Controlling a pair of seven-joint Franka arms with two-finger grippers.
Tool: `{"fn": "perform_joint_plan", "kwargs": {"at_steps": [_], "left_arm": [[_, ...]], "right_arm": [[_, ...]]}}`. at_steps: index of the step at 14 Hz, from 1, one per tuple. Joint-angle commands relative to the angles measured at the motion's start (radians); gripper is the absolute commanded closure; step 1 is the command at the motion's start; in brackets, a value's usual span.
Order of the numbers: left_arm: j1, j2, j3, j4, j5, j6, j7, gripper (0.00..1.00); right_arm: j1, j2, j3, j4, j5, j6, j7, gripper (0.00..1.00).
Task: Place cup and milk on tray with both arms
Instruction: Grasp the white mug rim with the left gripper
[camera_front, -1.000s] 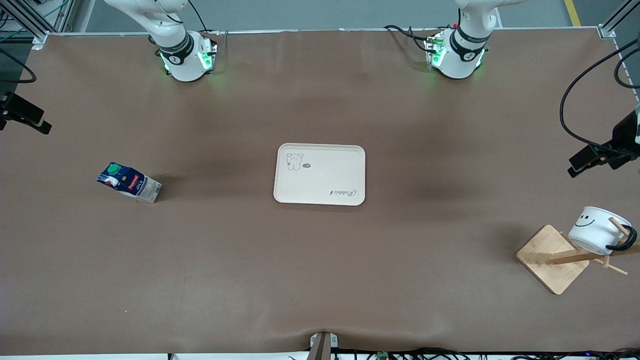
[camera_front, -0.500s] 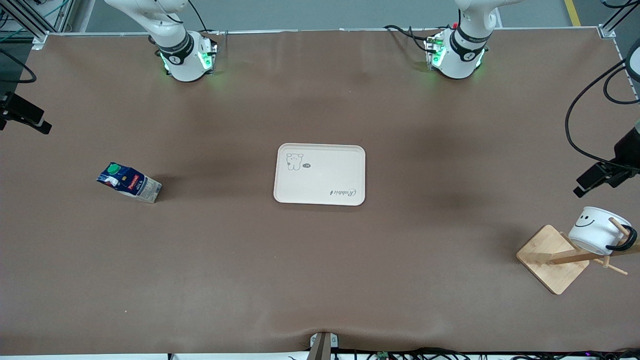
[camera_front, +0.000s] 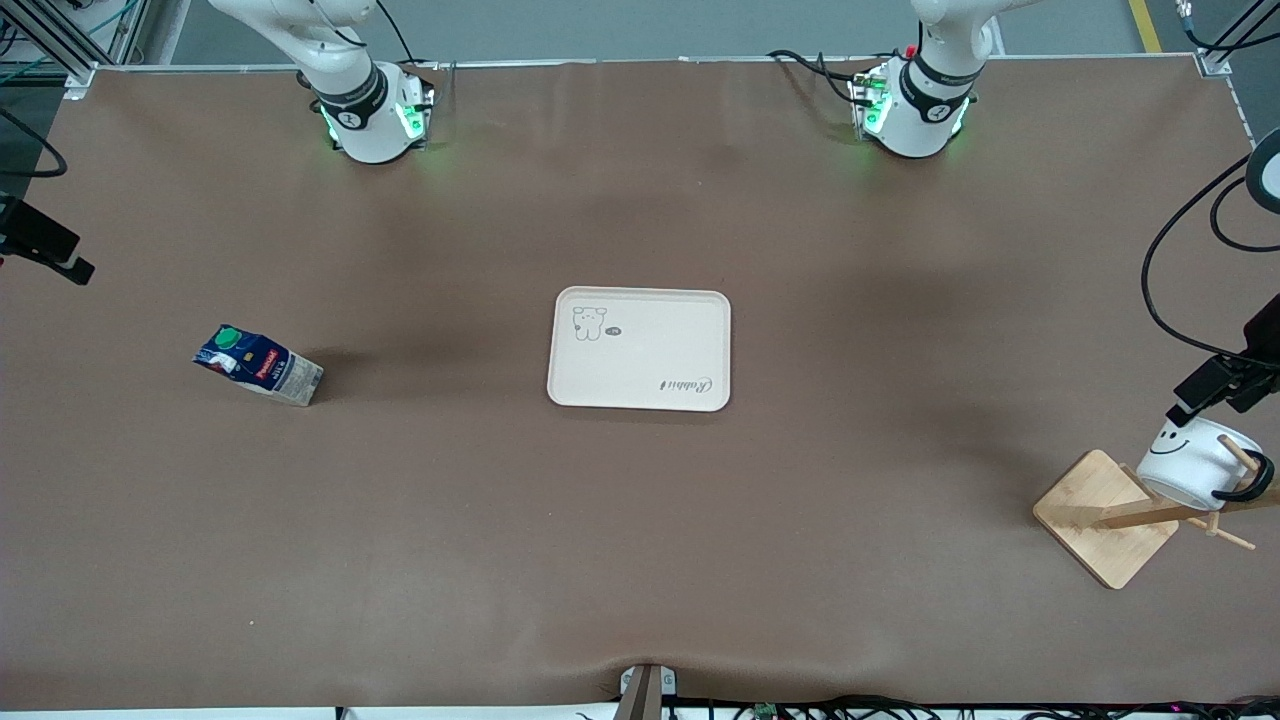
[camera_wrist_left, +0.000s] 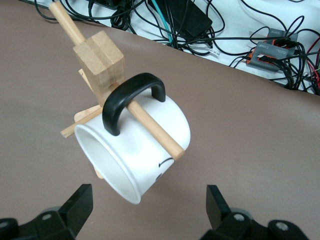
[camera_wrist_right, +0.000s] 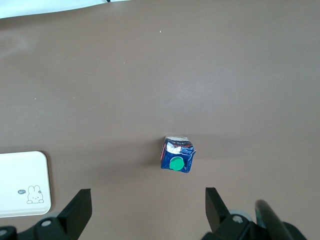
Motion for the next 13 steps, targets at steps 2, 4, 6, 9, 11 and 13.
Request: {"fn": "perform_joint_plan", "kwargs": {"at_steps": [2, 4, 6, 9, 11, 13], "left_arm": [[0.007, 0.038, -0.007, 0.009, -0.122, 0.044, 0.090, 0.00], [0.008, 0.058, -0.007, 0.021, -0.130, 0.058, 0.129, 0.00], [0.010, 0.063, -0.005, 0.025, -0.130, 0.061, 0.158, 0.07], [0.011, 0.071, -0.004, 0.031, -0.130, 0.061, 0.201, 0.32], [0.011, 0.072, -0.004, 0.031, -0.129, 0.060, 0.216, 0.50], [0.013, 0.072, -0.004, 0.029, -0.127, 0.060, 0.232, 0.61]], "right_arm": [[-0.015, 0.011, 0.011, 0.023, -0.009, -0.010, -0.012, 0.00], [-0.017, 0.009, 0.011, 0.023, -0.007, -0.011, -0.012, 0.00], [-0.018, 0.008, 0.011, 0.023, -0.007, -0.017, -0.012, 0.00], [-0.017, 0.006, 0.011, 0.023, -0.007, -0.056, -0.012, 0.00], [-0.018, 0.008, 0.011, 0.023, -0.007, -0.068, -0.011, 0.00], [-0.020, 0.008, 0.011, 0.023, -0.006, -0.065, -0.012, 0.00]]}}
